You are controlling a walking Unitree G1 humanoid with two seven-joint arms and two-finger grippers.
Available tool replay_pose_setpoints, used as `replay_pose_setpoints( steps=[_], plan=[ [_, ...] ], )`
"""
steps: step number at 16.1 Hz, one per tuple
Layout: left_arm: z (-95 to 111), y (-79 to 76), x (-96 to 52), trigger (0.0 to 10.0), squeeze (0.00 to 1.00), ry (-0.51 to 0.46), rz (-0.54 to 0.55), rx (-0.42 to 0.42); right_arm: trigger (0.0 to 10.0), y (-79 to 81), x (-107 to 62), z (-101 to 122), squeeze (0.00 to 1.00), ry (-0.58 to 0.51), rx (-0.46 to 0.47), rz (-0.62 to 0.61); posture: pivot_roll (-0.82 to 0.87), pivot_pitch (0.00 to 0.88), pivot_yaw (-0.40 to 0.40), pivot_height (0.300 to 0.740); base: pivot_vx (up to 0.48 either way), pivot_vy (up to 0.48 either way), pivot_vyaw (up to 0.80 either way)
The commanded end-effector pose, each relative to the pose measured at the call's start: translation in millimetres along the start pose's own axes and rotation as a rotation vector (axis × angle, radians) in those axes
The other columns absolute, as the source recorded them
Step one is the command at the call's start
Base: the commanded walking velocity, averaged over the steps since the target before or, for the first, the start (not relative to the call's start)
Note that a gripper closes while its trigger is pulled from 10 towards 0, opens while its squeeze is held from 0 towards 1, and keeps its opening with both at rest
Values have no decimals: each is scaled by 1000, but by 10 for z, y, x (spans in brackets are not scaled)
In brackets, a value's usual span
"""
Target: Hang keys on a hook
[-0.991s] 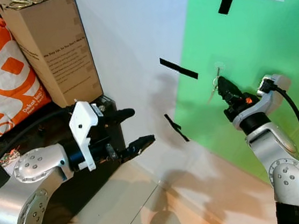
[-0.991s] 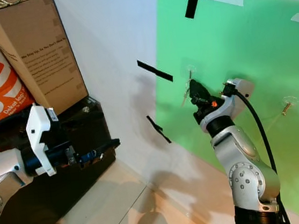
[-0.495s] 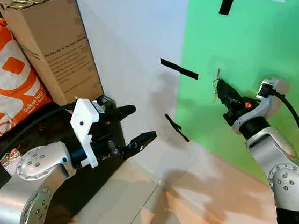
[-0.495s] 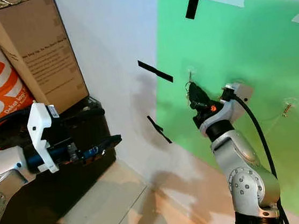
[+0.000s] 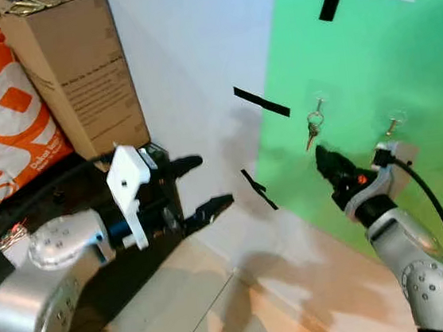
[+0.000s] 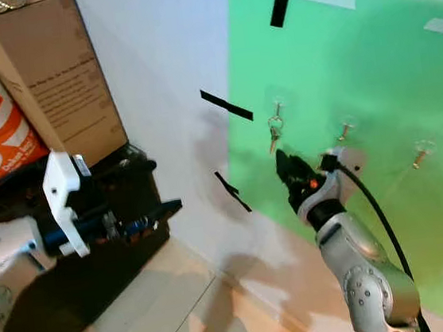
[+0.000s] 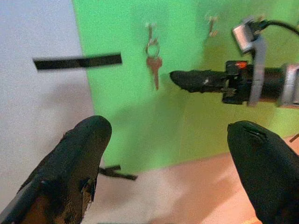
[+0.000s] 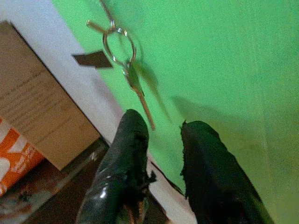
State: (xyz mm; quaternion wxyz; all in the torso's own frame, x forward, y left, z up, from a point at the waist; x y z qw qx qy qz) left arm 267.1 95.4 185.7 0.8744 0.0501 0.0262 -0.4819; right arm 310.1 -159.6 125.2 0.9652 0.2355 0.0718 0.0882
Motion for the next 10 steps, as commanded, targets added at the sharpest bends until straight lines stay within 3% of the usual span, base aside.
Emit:
replay_pose_setpoints(
  steps=[1, 3, 4, 5, 6, 7, 9, 10],
  plan=[
    [-41, 3, 3, 10000, 0, 15, 19, 12, 10000, 33, -27, -51, 1000, 23, -30, 19, -58, 0, -9, 740, 0, 0, 0],
    [-305, 116, -49, 10000, 0, 59, 186, -3, 10000, 4, -99, -203, 1000, 93, -242, 19, -60, 0, -10, 740, 0, 0, 300],
    [-475, 167, -93, 10000, 0, 88, 281, -10, 10000, 2, -109, -238, 1000, 76, -332, 25, -59, 0, -14, 740, 0, 0, 800],
    [-684, 279, -167, 10000, 0, 136, 440, -18, 10000, -38, -83, -280, 1000, 57, -356, 7, -41, 0, -28, 740, 0, 0, 800],
    [-732, 382, -220, 10000, 0, 152, 548, -9, 10000, -48, -53, -361, 1000, 76, -370, 18, -28, 0, -34, 740, 0, 0, 800],
    [-740, 407, -232, 10000, 0, 159, 571, -3, 10000, -37, -50, -383, 1000, 80, -365, 31, -28, 0, -34, 740, 0, 0, 800],
    [-810, 527, -315, 10000, 0, 206, 680, 124, 10000, 151, 6, -532, 1000, 124, -382, 111, -19, 0, -39, 740, 0, 0, 800],
    [-793, 549, -331, 10000, 0, 196, 705, 127, 10000, 167, 19, -530, 1000, 118, -388, 112, -19, 0, -40, 740, 0, 0, 800]
  ],
)
Point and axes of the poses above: a point about 5 cm out from each wrist's last joint towards the gripper, its own x axis pointing out of the wrist towards the gripper, its own z axis along the axis of the wrist's last joint, y = z × x, the point moved 6 cm from there along x, pointing out of the wrist towards the gripper, and after that the axes turned 1 degree about x, right-handed, at the moved point
